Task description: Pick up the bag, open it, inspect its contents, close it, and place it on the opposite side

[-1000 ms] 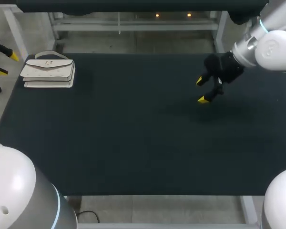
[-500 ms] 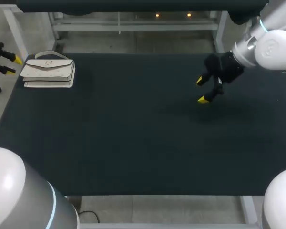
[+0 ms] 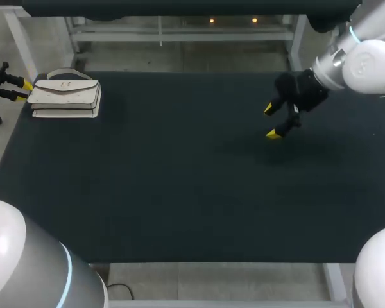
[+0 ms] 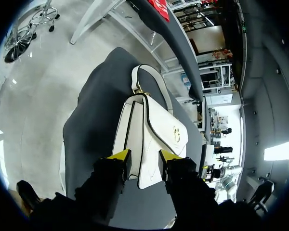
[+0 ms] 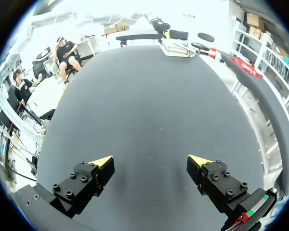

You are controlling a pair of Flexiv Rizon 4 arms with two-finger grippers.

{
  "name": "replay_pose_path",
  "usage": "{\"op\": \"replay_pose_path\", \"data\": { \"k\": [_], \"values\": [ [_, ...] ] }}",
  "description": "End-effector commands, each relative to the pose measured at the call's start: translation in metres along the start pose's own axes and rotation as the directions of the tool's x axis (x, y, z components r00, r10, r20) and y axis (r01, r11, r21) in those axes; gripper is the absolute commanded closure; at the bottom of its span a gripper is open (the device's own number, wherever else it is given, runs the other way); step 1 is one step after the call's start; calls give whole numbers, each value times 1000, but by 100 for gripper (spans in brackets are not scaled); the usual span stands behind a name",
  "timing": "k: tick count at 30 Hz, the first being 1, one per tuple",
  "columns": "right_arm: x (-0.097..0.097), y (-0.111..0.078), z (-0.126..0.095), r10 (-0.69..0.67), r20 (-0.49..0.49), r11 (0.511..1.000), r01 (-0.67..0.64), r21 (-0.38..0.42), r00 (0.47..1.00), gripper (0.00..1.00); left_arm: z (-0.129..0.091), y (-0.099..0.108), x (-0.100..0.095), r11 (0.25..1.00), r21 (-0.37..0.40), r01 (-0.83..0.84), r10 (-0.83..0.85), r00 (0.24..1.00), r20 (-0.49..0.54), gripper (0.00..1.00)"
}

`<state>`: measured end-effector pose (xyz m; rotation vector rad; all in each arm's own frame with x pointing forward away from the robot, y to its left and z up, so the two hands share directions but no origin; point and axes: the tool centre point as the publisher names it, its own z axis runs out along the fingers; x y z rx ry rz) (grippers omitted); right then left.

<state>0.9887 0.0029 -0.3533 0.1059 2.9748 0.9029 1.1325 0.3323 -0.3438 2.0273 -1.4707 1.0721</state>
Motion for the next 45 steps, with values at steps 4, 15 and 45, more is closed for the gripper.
{"op": "replay_pose_path", "data": {
  "k": [4, 15, 45],
  "values": [
    [0, 0, 0, -1, -1, 1000, 1, -2, 1000, 0, 10, -15, -6, 984, -180, -3, -8, 998, -65, 67],
    [0, 0, 0, -1, -1, 1000, 1, -2, 1000, 0, 17, -7, -4, 975, -221, -25, 7, 997, -82, 100],
    [0, 0, 0, -1, -1, 1000, 1, -2, 1000, 0, 69, 104, 61, 917, -376, -134, 69, 981, -180, 100]
  ]
}}
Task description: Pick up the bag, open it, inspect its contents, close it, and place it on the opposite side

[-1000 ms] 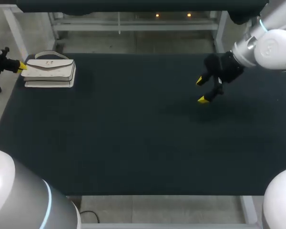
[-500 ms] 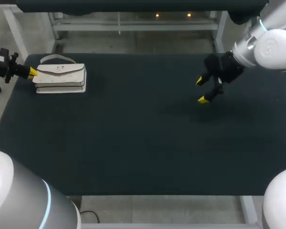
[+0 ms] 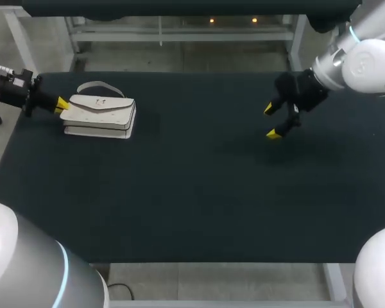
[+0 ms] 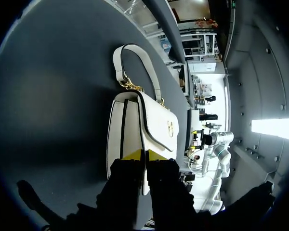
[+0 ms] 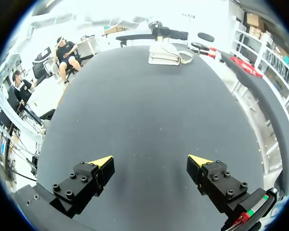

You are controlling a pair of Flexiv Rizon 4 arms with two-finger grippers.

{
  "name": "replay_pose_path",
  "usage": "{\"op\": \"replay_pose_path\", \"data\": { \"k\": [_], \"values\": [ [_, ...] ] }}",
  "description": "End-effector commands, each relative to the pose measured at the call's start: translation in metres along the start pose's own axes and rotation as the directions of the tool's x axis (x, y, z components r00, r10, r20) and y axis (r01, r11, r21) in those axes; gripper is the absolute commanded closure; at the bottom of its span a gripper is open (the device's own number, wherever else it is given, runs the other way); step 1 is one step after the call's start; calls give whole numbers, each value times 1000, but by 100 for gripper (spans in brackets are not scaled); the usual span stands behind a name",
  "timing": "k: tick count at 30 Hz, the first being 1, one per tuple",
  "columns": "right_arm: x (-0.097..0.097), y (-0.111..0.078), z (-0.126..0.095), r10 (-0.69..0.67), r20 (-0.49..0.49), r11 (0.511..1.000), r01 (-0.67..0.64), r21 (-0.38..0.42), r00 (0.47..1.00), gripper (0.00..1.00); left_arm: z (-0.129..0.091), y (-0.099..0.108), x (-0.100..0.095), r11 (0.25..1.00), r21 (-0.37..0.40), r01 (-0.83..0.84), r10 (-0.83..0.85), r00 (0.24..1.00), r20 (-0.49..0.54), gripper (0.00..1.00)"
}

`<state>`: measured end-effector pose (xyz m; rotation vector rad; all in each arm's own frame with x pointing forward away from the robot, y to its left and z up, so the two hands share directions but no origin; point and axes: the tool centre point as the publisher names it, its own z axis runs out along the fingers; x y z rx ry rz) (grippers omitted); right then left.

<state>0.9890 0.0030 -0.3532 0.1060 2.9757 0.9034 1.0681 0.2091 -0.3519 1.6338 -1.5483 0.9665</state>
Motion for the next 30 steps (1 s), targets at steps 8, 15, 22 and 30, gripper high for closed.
{"op": "replay_pose_path", "data": {
  "k": [8, 15, 22, 30],
  "values": [
    [0, 0, 0, -1, 0, 1000, 1, -2, 1000, 0, 2, 13, 10, 993, -117, -9, 9, 1000, -1, 100],
    [0, 0, 0, -1, 0, 1000, 1, -2, 1000, 0, 1, 17, 9, 989, -145, 3, -1, 1000, 19, 55],
    [0, 0, 0, -1, 0, 1000, 1, -2, 1000, 0, -3, 19, 4, 982, -185, 25, -14, 998, 58, 62],
    [0, 0, 0, -1, 0, 1000, 1, -2, 1000, 0, 4, 17, 1, 963, -267, 26, -6, 997, 77, 74]
  ]
}}
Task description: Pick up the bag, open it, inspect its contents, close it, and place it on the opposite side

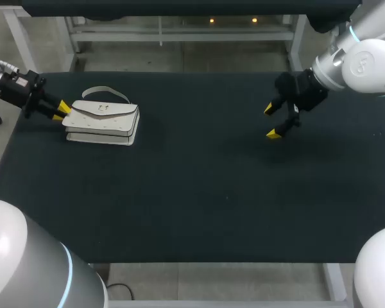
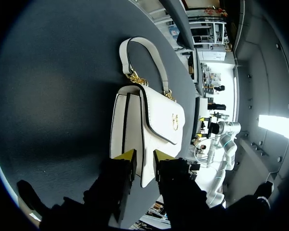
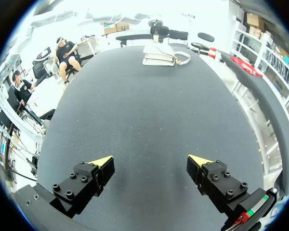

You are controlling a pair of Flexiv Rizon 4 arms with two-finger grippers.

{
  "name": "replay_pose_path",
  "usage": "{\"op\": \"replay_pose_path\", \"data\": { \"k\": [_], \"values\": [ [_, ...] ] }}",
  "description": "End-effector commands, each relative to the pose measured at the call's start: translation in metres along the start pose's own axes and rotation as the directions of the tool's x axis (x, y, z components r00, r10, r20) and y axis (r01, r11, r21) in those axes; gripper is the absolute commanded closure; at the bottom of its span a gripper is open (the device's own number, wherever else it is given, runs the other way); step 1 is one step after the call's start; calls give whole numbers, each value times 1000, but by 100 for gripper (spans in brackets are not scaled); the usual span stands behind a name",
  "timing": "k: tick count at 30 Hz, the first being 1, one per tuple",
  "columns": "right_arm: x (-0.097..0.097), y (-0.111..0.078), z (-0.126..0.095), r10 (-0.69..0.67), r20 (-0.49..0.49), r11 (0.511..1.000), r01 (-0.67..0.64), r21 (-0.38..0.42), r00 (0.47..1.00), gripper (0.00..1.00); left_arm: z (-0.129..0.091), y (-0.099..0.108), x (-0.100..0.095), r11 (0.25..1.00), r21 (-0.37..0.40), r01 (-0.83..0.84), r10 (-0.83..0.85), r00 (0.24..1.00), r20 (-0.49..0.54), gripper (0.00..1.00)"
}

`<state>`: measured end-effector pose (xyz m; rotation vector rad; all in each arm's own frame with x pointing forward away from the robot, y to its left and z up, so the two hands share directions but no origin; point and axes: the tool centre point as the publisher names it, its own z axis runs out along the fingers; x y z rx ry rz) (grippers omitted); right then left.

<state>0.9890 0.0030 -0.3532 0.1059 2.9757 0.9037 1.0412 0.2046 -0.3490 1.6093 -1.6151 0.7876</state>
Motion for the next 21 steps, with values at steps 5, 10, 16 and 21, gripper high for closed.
{"op": "replay_pose_path", "data": {
  "k": [5, 10, 16, 21],
  "values": [
    [0, -1, 0, -1, 0, 1000, 1, -2, 1000, 0, 10, -9, -3, 984, -178, -7, 6, 1000, -8, 74],
    [0, -1, 0, -1, 0, 1000, 1, -2, 1000, 0, 13, -9, -3, 982, -191, -8, 6, 1000, -12, 100],
    [0, -1, 0, -1, 0, 1000, 1, -2, 1000, 0, 22, -2, 4, 980, -199, -25, 19, 999, -31, 100],
    [0, -1, 0, -1, 0, 1000, 1, -2, 1000, 0, 39, 5, 15, 978, -205, -43, 29, 997, -70, 100]
  ]
}}
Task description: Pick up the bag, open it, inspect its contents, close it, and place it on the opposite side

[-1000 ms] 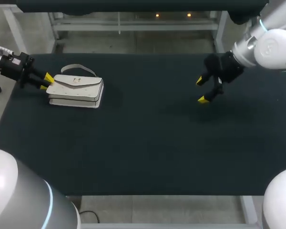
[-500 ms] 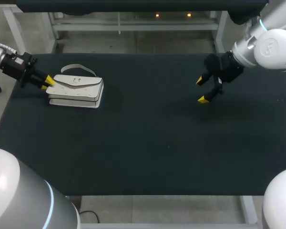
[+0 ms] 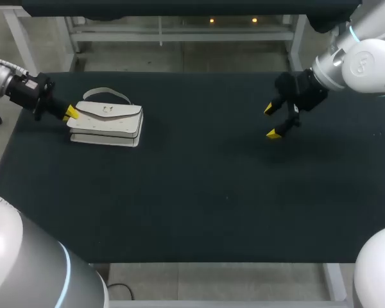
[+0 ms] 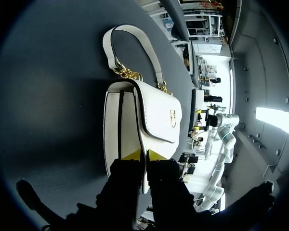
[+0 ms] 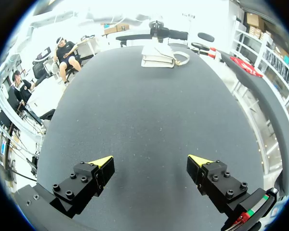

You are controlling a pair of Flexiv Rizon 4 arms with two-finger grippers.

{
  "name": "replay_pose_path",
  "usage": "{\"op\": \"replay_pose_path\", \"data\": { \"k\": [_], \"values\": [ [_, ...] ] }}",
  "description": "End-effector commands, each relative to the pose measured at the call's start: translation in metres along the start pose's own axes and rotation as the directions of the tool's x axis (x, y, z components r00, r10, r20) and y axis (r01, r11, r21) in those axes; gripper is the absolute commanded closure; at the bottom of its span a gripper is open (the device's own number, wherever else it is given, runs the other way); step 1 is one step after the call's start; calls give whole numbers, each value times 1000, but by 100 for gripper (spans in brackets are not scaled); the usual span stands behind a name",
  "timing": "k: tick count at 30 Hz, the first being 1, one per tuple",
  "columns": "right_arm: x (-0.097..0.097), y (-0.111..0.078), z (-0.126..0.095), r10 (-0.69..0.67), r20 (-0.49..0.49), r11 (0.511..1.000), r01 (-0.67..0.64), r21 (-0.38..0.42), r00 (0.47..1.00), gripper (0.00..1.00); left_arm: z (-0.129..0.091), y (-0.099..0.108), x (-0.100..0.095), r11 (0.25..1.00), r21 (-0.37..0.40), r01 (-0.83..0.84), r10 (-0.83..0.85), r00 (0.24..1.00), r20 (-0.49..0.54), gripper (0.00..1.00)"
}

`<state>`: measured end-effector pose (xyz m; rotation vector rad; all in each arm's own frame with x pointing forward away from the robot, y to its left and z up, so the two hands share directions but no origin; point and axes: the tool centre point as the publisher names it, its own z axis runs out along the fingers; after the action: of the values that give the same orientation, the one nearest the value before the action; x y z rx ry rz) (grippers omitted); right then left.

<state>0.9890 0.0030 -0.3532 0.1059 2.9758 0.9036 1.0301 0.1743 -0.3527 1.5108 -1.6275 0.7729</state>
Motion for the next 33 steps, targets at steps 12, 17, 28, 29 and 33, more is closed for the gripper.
{"op": "replay_pose_path", "data": {
  "k": [12, 17, 28, 29, 33],
  "values": [
    [0, 0, 0, -1, 0, 1000, 1, -2, 1000, 0, 35, 0, 12, 987, -161, -6, -3, 998, -55, 100],
    [0, 0, 0, -1, 0, 1000, 1, -2, 1000, 0, 35, 0, 12, 987, -161, -6, -3, 998, -55, 100],
    [0, 0, 0, -1, 0, 1000, 1, -2, 1000, 0, 66, 16, 30, 997, 51, 55, -53, 998, -41, 100],
    [0, 0, 0, -1, 0, 1000, 1, -2, 1000, 0, 70, 18, 30, 996, 65, 61, -59, 998, -29, 100],
    [0, 0, 0, -1, 0, 1000, 1, -2, 1000, 0, 87, 20, 33, 993, 76, 88, -86, 996, -20, 100]
  ]
}}
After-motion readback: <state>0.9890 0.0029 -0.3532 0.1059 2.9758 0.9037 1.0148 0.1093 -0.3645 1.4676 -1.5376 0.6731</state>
